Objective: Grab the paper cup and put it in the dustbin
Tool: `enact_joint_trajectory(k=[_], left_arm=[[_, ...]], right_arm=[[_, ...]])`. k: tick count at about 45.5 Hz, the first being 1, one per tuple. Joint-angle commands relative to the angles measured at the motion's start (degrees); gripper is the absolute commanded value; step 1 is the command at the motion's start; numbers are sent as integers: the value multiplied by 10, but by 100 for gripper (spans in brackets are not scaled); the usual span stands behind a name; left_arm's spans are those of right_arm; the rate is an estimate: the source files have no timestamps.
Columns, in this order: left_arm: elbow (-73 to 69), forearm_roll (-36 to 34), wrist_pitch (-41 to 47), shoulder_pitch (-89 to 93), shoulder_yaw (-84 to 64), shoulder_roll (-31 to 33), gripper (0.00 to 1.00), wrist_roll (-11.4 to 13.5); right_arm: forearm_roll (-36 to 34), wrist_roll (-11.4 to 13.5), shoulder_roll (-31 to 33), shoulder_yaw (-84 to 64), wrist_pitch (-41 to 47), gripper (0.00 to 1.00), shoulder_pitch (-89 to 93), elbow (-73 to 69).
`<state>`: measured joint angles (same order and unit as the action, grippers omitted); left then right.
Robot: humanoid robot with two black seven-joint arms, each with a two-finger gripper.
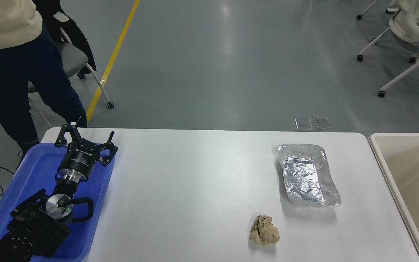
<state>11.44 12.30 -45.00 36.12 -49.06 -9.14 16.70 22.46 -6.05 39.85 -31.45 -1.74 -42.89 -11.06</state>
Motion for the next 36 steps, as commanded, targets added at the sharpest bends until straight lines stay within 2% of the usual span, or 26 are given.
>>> enact_joint_trajectory(k=[1,10,18,26,30,36], left_arm=[[0,0,0,0,0,0,100,-1],[0,0,0,0,0,0,100,-1],[0,0,0,0,0,0,100,-1],[0,0,0,0,0,0,100,-2],[0,0,0,0,0,0,100,-2],[0,0,0,0,0,0,100,-2]], right_arm=[[1,1,102,-17,-3,100,-102,-173],[1,0,123,-138,7,100,-213,-271],[1,-1,107,-298,8,100,-358,-419],[1,-4,89,-353,16,100,-446,-514],[1,-4,82,-357,55,100,-485,-563],[1,-4,40,-417,173,100,-568,-586]])
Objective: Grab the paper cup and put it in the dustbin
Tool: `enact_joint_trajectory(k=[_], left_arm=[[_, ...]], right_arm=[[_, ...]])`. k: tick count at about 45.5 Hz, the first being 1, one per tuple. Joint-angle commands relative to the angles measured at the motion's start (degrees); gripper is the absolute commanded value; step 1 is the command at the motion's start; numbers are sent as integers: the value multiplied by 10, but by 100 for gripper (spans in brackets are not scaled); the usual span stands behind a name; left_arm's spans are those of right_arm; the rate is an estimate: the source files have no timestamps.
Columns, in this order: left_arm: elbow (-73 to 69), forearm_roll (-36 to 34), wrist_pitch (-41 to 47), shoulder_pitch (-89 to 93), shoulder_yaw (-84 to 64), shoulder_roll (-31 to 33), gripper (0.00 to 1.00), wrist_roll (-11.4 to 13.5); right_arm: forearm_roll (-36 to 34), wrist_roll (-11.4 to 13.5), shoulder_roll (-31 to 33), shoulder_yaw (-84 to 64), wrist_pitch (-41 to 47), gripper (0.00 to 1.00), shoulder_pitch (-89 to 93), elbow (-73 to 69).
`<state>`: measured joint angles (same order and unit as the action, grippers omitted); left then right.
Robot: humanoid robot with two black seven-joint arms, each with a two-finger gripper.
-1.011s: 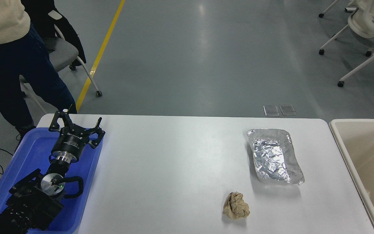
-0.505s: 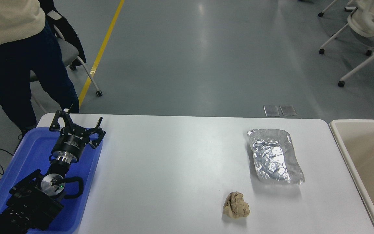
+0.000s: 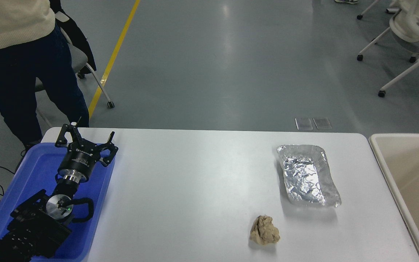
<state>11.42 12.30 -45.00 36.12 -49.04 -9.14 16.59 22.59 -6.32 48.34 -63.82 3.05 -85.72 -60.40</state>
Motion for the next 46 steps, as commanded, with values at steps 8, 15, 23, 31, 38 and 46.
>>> enact_joint_trajectory(k=[8,15,23,31,38,46], left_arm=[[0,0,0,0,0,0,100,-1],[0,0,0,0,0,0,100,-1],[0,0,0,0,0,0,100,0],[0,1,0,0,0,0,100,1],[0,1,0,0,0,0,100,1],[0,1,0,0,0,0,100,2]], right_arm=[[0,-1,-139,-152,295,100,-239,-94],[0,-1,-206,-152,400,100,-304,-109],[-3,-1,-268,-150,419,100,-407,-161],[-24,-1,-309,-148,419,100,-473,-198],[-26,-1,-312,-146,419,100,-480,-199],[-27,-1,-315,-140,419,100,-471,-198]])
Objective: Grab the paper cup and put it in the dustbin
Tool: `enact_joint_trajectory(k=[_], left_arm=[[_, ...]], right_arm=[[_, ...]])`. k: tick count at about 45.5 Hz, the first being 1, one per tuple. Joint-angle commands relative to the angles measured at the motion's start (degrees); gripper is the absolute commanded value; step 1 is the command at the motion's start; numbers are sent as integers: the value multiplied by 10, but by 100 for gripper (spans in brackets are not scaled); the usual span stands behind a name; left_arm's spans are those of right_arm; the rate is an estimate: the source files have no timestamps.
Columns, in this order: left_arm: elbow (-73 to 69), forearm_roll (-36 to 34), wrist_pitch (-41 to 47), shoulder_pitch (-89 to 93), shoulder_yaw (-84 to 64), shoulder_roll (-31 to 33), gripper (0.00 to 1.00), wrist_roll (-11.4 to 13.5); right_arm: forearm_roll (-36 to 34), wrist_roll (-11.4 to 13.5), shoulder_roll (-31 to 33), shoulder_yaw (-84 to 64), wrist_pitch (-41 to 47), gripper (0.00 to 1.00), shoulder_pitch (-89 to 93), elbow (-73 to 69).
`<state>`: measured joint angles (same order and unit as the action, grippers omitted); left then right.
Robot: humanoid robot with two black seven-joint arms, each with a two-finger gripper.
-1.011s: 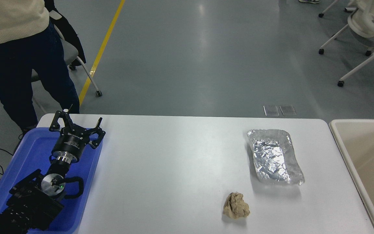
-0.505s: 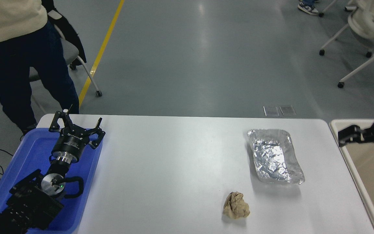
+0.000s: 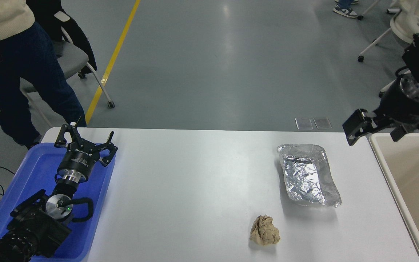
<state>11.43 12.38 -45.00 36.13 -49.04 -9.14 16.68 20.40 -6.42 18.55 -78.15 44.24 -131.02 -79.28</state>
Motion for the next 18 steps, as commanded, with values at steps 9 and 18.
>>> enact_joint_trajectory(k=[9,18], left_arm=[[0,0,0,0,0,0,100,0],[0,0,0,0,0,0,100,0]], right_arm=[[-27,0,-15,2,8,100,-31,-7],[-28,0,-16,-10,8,100,-49,-6]])
